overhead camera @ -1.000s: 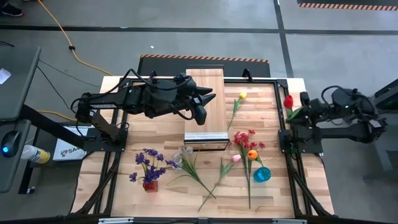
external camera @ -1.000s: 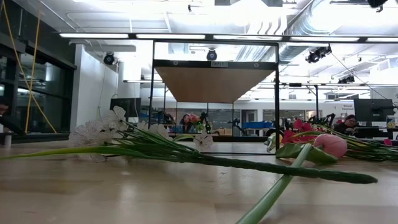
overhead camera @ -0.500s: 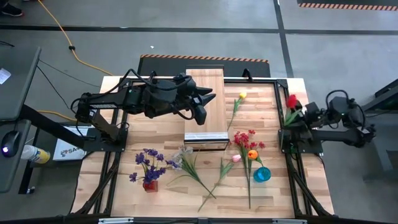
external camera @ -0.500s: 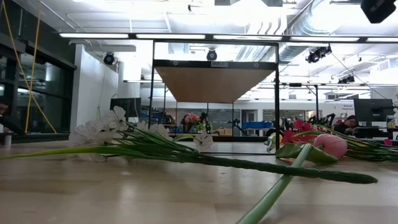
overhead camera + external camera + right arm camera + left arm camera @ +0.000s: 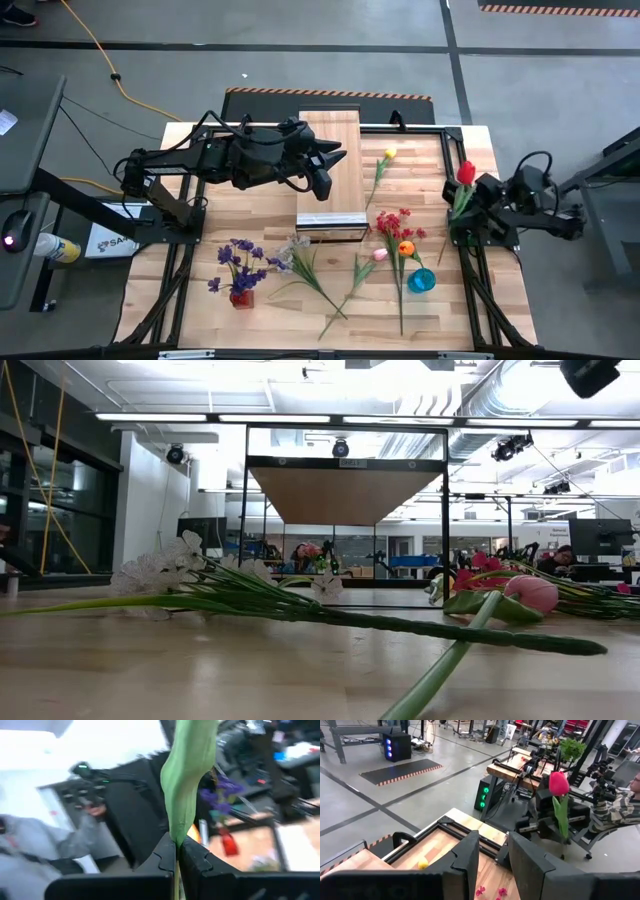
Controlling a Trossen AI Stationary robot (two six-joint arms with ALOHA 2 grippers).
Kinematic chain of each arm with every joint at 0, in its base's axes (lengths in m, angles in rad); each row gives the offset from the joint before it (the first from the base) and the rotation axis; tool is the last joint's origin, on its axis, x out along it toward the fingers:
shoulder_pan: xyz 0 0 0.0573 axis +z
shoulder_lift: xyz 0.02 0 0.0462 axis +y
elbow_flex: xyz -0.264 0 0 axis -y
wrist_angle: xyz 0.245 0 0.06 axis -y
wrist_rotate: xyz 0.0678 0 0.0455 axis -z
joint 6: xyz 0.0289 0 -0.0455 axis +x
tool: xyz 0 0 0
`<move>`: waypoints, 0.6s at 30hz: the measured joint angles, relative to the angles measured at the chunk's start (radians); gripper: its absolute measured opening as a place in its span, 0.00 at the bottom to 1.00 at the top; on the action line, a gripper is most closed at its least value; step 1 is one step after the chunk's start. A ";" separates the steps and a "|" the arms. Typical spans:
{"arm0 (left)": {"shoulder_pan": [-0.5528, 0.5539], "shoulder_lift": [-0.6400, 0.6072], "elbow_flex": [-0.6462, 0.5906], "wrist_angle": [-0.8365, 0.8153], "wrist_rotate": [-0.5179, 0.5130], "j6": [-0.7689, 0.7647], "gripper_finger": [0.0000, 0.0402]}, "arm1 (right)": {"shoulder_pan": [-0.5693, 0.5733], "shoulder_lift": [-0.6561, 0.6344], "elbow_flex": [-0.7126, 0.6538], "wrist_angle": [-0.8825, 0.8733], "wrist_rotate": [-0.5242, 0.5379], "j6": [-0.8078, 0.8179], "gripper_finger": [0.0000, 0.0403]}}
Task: Pick and place flowers into a vace then onto a shelf
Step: Put the red tulip into the blue vase
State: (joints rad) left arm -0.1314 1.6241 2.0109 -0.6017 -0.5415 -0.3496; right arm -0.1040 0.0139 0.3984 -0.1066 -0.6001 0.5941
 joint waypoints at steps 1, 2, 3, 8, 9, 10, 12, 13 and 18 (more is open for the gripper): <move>0.000 0.000 0.000 0.000 0.001 0.000 0.34 | 0.000 0.000 -0.018 0.044 -0.008 0.009 0.00; 0.000 0.000 0.000 0.000 0.005 0.000 0.34 | 0.000 -0.001 -0.031 0.077 -0.010 0.016 0.00; 0.000 0.000 0.000 0.000 0.010 0.000 0.34 | 0.000 -0.001 -0.040 0.096 -0.012 0.017 0.00; 0.000 0.000 0.000 0.000 0.016 -0.001 0.34 | 0.000 -0.001 -0.055 0.136 -0.039 0.019 0.00; 0.000 0.000 0.000 0.000 0.016 0.000 0.34 | 0.000 -0.001 -0.055 0.137 -0.046 0.020 0.00; 0.000 0.000 0.000 0.000 0.016 0.000 0.34 | 0.000 -0.001 -0.055 0.137 -0.051 0.020 0.00; 0.000 0.000 0.000 0.000 0.016 -0.001 0.34 | 0.000 -0.001 -0.055 0.135 -0.060 0.020 0.00; 0.000 0.000 0.000 0.000 0.017 0.000 0.34 | 0.000 -0.001 -0.055 0.135 -0.062 0.020 0.00; 0.000 0.000 0.000 0.000 0.017 0.000 0.34 | 0.000 -0.001 -0.055 0.135 -0.072 0.022 0.00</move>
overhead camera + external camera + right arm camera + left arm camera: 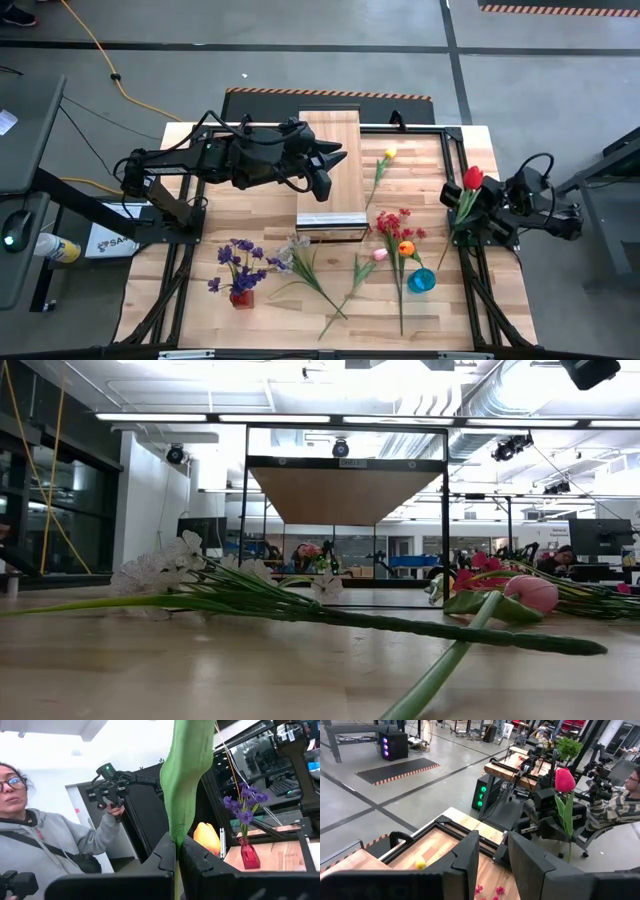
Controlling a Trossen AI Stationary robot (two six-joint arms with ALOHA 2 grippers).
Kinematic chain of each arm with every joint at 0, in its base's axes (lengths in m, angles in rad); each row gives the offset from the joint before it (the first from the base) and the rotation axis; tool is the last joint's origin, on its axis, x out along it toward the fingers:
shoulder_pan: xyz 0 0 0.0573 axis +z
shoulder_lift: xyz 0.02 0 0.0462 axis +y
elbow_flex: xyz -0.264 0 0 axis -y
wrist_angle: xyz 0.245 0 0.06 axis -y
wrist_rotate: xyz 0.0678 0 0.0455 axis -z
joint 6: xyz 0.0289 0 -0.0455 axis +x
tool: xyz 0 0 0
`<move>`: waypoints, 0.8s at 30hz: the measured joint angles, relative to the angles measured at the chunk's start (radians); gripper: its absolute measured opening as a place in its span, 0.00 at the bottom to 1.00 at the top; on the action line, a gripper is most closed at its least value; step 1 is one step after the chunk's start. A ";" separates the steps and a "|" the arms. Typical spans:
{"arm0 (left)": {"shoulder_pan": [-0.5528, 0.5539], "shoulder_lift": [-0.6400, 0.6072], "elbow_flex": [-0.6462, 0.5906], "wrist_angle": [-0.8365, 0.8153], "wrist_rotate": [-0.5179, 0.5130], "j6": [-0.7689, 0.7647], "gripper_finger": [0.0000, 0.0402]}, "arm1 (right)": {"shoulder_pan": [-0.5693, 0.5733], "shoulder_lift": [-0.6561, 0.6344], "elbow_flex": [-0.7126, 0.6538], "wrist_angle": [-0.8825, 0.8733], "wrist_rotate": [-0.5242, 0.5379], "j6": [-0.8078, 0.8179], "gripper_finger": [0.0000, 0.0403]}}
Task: Pick and place flowers into a vace then onto a shelf
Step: Put the red tulip into the blue vase
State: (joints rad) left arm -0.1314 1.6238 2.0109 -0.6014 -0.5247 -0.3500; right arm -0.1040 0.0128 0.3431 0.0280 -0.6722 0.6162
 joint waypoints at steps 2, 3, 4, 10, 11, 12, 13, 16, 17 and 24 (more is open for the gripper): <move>0.000 0.000 0.000 0.000 0.000 0.000 0.34 | 0.000 0.000 0.000 0.000 -0.001 0.009 0.00; 0.000 0.000 0.000 0.000 0.000 0.000 0.34 | 0.000 0.000 0.000 0.000 -0.001 0.009 0.00; 0.000 0.000 0.000 0.000 0.000 0.000 0.34 | 0.000 0.000 0.000 0.000 -0.001 0.009 0.00; 0.000 -0.001 0.000 0.000 0.001 0.000 0.34 | 0.000 0.000 0.000 -0.001 0.004 0.013 0.00; 0.000 -0.001 0.000 0.000 0.001 0.000 0.34 | 0.000 0.000 0.000 0.000 0.006 0.014 0.00; 0.000 -0.001 0.000 0.000 0.001 0.000 0.34 | 0.000 0.000 0.000 -0.001 0.008 0.015 0.00; 0.000 -0.001 0.000 0.000 0.001 0.000 0.34 | 0.000 0.000 0.000 -0.001 0.009 0.015 0.00; 0.000 -0.001 0.000 0.000 0.001 0.000 0.34 | 0.000 0.000 0.000 -0.009 0.031 0.016 0.00; 0.000 -0.001 0.000 0.000 0.001 0.000 0.34 | 0.000 0.000 -0.002 -0.010 0.039 0.015 0.00; 0.000 -0.001 0.000 0.001 -0.003 0.000 0.34 | 0.000 0.000 -0.184 0.318 0.052 0.159 0.00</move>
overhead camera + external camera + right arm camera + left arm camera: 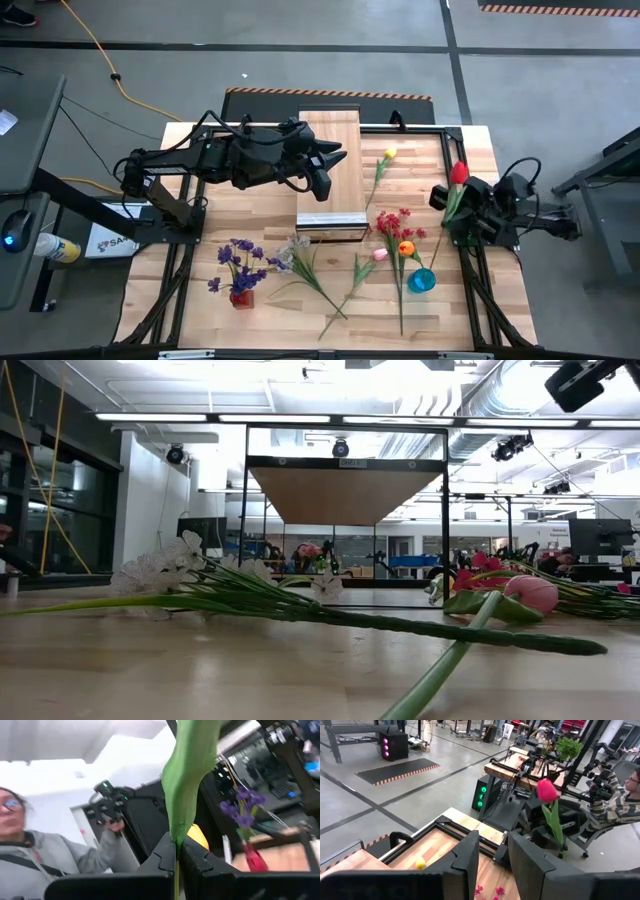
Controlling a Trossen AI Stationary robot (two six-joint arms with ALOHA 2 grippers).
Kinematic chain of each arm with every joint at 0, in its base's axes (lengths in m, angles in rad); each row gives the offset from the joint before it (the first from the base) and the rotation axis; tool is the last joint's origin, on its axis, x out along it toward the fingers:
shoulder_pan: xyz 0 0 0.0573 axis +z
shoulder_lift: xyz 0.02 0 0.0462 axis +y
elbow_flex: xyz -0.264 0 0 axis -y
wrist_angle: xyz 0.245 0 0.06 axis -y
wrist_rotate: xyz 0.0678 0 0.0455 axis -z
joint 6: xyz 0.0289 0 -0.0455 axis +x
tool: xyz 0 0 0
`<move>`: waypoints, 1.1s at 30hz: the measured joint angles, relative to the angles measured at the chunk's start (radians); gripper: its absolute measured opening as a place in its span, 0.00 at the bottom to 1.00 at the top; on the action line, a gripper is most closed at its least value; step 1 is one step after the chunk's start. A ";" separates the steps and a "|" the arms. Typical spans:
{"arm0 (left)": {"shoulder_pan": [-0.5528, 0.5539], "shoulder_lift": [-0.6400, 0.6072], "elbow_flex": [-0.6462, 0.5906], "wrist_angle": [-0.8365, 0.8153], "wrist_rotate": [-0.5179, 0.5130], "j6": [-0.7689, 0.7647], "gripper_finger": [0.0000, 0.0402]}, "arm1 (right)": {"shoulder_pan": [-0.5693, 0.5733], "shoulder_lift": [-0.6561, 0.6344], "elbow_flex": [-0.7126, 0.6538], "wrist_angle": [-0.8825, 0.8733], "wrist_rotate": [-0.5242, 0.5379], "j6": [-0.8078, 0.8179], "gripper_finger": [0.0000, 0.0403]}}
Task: Pick and place flowers into a vace then onto a shelf
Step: Put the red tulip into the blue vase
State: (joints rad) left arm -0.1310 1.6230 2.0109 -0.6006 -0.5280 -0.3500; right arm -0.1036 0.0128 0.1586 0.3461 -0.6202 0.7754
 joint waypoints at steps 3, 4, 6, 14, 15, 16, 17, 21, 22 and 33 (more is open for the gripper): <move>0.000 0.000 0.000 0.001 -0.001 0.000 0.34 | 0.000 -0.001 -0.040 0.116 -0.023 0.037 0.00; 0.000 0.000 0.000 0.002 -0.001 0.000 0.34 | 0.000 -0.001 -0.043 0.122 -0.039 0.040 0.00; 0.000 0.000 0.000 0.002 -0.001 0.000 0.34 | 0.000 0.000 -0.036 0.100 -0.068 0.039 0.00; 0.000 0.000 0.000 0.001 -0.002 0.000 0.34 | 0.000 0.000 0.007 -0.023 -0.120 -0.031 0.00; 0.000 0.000 0.000 0.000 -0.002 0.000 0.34 | 0.000 0.000 0.007 -0.034 -0.119 -0.037 0.00; 0.000 0.000 0.000 0.000 -0.002 -0.004 0.34 | 0.000 0.000 0.007 -0.042 -0.117 -0.042 0.00; 0.000 0.000 0.000 -0.001 -0.002 -0.009 0.34 | 0.000 0.000 0.008 -0.053 -0.116 -0.044 0.00; 0.000 0.000 0.000 -0.001 -0.002 -0.022 0.34 | 0.000 0.000 0.008 -0.066 -0.117 -0.061 0.00; 0.000 0.000 0.000 -0.001 -0.002 -0.022 0.34 | 0.000 0.000 0.008 -0.063 -0.117 -0.068 0.00; 0.000 0.000 0.000 -0.001 -0.004 -0.022 0.34 | 0.000 0.000 -0.026 -0.089 -0.116 -0.103 0.00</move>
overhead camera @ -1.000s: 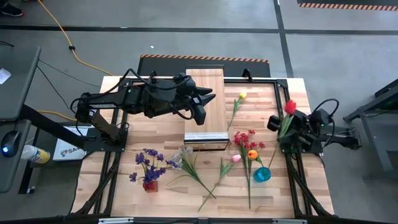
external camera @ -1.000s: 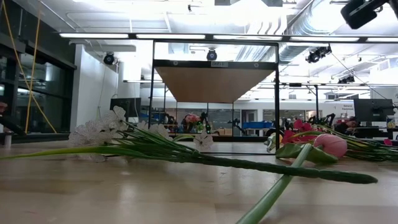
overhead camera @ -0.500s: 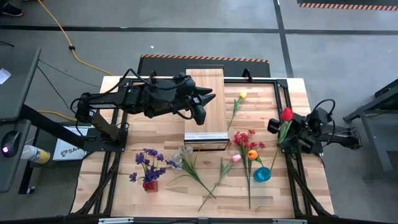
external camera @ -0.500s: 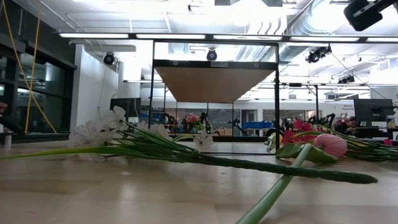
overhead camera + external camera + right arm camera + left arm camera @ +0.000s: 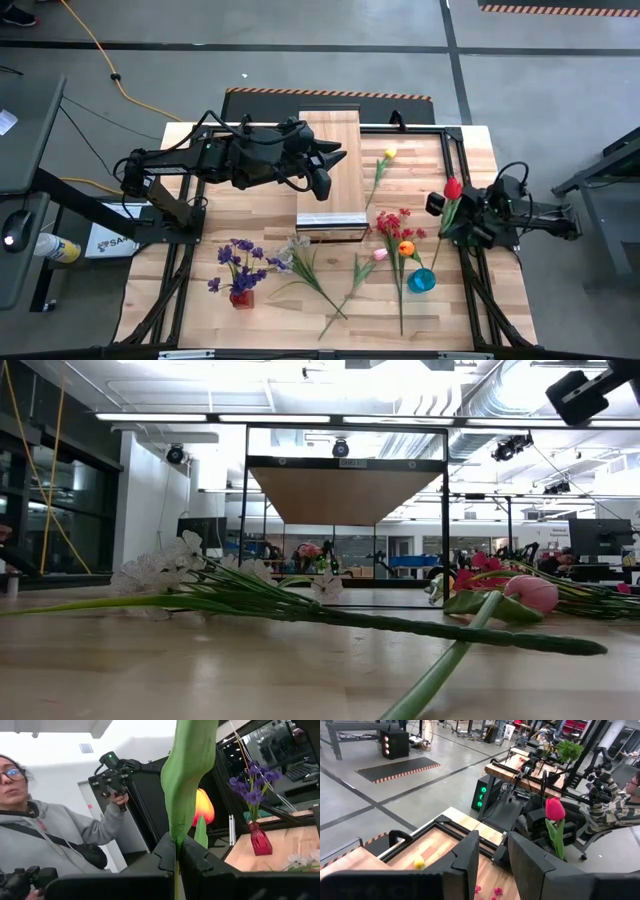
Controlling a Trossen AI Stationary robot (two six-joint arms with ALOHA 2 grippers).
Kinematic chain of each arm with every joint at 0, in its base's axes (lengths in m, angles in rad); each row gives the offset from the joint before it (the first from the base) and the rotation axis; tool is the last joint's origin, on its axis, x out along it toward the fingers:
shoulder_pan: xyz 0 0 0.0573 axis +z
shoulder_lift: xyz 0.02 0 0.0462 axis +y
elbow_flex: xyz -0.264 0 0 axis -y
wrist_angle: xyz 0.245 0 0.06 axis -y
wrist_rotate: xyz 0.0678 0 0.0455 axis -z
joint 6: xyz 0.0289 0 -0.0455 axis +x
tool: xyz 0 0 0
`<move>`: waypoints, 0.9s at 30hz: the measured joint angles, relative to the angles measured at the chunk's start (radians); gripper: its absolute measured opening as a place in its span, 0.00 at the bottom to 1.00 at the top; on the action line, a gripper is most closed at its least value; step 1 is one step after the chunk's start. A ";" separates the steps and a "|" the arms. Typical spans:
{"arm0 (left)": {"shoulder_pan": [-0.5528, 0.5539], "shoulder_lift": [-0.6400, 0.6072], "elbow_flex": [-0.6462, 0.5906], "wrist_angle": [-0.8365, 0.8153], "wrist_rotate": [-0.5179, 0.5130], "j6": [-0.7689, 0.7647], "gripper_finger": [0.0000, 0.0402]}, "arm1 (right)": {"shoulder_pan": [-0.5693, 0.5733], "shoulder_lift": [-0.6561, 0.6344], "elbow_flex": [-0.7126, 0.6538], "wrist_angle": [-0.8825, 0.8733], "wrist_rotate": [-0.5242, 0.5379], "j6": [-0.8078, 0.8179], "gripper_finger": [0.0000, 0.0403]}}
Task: Pick and place flowers into a vace then onto a shelf
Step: Put the red tulip into the blue vase
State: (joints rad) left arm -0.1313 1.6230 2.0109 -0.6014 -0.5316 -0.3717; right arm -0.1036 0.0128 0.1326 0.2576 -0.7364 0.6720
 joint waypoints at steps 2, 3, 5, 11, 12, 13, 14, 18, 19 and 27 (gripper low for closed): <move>0.000 0.000 0.000 0.000 0.000 0.000 0.34 | 0.000 0.000 -0.001 -0.002 0.000 -0.003 0.00; 0.000 0.000 0.000 0.000 0.000 0.000 0.34 | 0.000 0.000 -0.001 -0.010 -0.002 -0.005 0.00; 0.000 0.000 0.000 0.000 -0.001 0.000 0.34 | 0.000 0.000 -0.001 -0.021 -0.007 -0.022 0.00; 0.000 0.000 0.000 0.000 -0.001 0.000 0.34 | 0.000 0.000 -0.001 -0.074 -0.007 -0.052 0.00; 0.000 0.000 0.000 0.001 -0.001 0.000 0.34 | 0.000 0.000 -0.001 -0.074 -0.006 -0.054 0.00; 0.000 0.000 0.000 0.000 -0.001 0.000 0.34 | 0.000 0.000 -0.001 -0.075 -0.007 -0.057 0.00; 0.000 0.000 0.000 0.000 -0.001 0.000 0.34 | 0.000 0.000 -0.001 -0.076 -0.007 -0.067 0.00; 0.000 0.000 0.000 0.001 -0.002 0.000 0.34 | 0.000 0.000 -0.001 -0.094 -0.007 -0.133 0.00; 0.000 0.000 0.000 0.001 -0.001 0.000 0.34 | 0.000 0.000 -0.001 -0.099 -0.007 -0.146 0.00; 0.000 0.000 0.000 0.000 -0.001 0.000 0.34 | 0.000 0.000 -0.001 -0.160 -0.031 -0.187 0.00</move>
State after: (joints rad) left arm -0.1311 1.6230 2.0109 -0.6012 -0.5327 -0.3719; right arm -0.1036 0.0128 0.1314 0.0976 -0.7675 0.4847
